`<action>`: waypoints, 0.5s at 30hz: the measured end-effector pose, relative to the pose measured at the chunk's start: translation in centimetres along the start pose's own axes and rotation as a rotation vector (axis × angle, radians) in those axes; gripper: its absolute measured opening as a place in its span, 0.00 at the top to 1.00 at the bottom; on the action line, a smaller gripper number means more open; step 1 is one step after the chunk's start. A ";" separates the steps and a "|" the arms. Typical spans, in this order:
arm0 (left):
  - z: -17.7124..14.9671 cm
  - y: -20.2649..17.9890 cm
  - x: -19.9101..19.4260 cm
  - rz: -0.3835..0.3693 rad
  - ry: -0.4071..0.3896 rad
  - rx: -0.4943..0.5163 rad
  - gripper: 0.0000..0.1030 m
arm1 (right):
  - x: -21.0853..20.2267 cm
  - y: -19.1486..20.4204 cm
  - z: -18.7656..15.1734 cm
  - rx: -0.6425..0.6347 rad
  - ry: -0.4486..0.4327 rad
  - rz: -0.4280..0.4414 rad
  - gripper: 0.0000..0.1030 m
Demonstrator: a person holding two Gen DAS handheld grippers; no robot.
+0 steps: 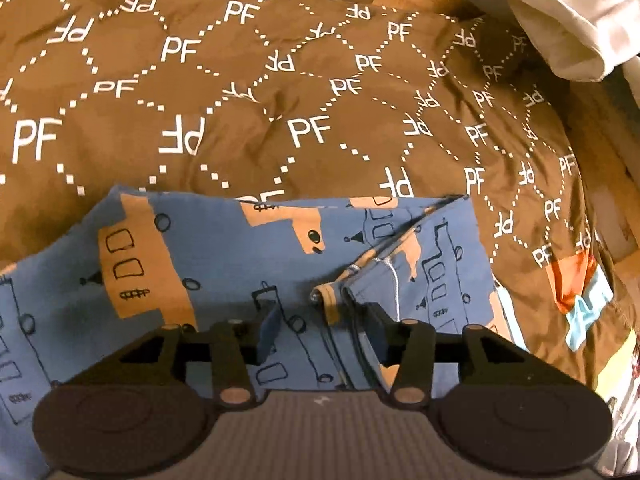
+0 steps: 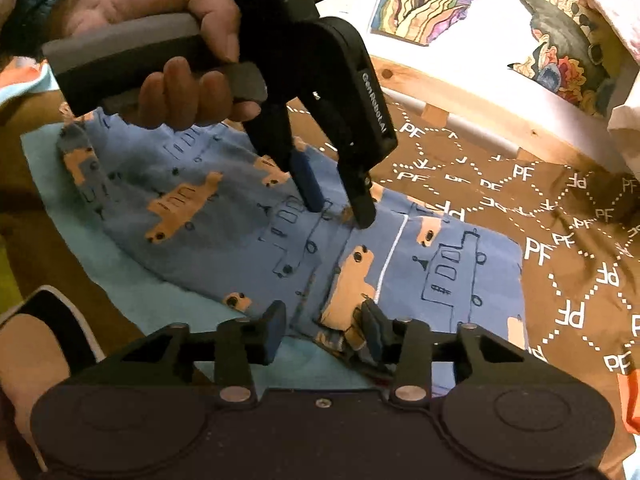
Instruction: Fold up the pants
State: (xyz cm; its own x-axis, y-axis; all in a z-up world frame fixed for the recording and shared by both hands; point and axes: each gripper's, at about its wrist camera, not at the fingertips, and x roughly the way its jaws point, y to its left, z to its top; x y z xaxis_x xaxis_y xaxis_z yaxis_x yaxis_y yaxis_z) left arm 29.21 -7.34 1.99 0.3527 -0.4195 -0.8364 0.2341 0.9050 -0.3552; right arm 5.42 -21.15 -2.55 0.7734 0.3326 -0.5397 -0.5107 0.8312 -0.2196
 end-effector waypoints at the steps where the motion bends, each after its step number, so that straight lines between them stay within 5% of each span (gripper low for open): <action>1: 0.0 -0.1 0.1 0.001 -0.006 -0.006 0.58 | 0.1 -0.1 0.0 0.002 -0.001 -0.004 0.65; 3: 0.0 -0.3 0.3 -0.013 -0.009 -0.014 0.72 | 0.1 -0.1 0.0 0.003 -0.004 -0.008 0.72; 6: -0.1 -0.7 0.4 0.002 -0.022 -0.013 0.76 | -0.1 0.0 0.0 -0.003 -0.016 -0.025 0.85; 15: -0.3 -0.8 -0.9 -0.030 -0.046 0.005 0.91 | -0.6 -0.2 0.5 0.043 -0.022 -0.029 0.90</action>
State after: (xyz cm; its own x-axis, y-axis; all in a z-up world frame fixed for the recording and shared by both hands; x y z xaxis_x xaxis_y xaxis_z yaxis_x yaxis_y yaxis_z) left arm 28.42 -7.64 2.92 0.3871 -0.4495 -0.8051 0.2499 0.8916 -0.3777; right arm 5.23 -21.35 -1.76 0.7958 0.3174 -0.5158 -0.4720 0.8586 -0.1998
